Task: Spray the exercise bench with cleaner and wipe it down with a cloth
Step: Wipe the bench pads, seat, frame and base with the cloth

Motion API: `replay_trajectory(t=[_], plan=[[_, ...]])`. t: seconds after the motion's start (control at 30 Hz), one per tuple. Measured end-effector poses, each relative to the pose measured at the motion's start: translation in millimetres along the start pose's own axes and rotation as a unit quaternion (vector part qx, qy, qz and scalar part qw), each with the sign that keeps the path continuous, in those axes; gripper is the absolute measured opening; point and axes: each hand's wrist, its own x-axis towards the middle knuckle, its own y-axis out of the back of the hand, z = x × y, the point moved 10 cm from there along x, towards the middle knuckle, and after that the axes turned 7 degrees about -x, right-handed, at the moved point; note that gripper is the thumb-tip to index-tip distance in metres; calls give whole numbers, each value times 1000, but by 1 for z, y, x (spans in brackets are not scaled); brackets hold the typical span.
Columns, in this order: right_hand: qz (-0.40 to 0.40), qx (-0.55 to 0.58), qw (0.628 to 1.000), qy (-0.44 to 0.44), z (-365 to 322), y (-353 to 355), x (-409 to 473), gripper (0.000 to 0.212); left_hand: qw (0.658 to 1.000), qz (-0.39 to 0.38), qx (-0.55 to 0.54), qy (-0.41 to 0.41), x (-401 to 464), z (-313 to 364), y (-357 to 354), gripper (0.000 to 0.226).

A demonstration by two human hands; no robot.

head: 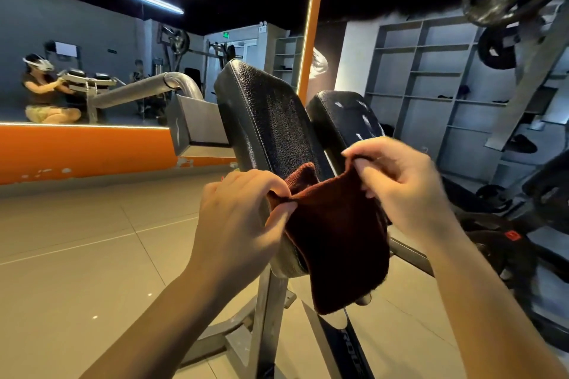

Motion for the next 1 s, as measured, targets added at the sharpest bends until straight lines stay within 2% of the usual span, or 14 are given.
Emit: replay_trajectory(t=[0.07,0.13,0.27,0.37,0.5,0.57,0.67,0.77,0.83,0.9,1.0], plan=[[-99,-51,994,-4,3,-35,10,27,999,-24,-24,24,-3,-6,1,7],[-142,-77,987,-23,12,-62,16,22,996,-48,-51,56,-5,-14,4,14],[-93,-47,993,-53,26,-70,22,8,980,-83,-73,164,-6,-38,4,19],[-80,-41,994,-64,28,-67,23,4,985,-90,-19,146,3,-33,0,25],[-113,-65,990,-52,24,-70,27,2,973,-177,-3,149,8,-23,-14,18],[-138,-64,987,-46,20,-71,29,7,975,-172,-13,144,17,-17,-7,18],[-159,-77,983,-45,15,-74,29,13,984,-113,-27,138,34,-11,12,21],[-113,-117,987,-15,11,-67,27,6,985,-68,-38,156,35,-21,21,24],[-70,-121,990,3,8,-56,22,7,983,-74,-63,159,29,-21,18,22],[-34,-63,997,-18,8,-33,12,10,980,-90,-98,151,23,-8,15,21],[26,30,999,-36,6,16,-9,12,961,-132,-207,129,25,35,7,26]])
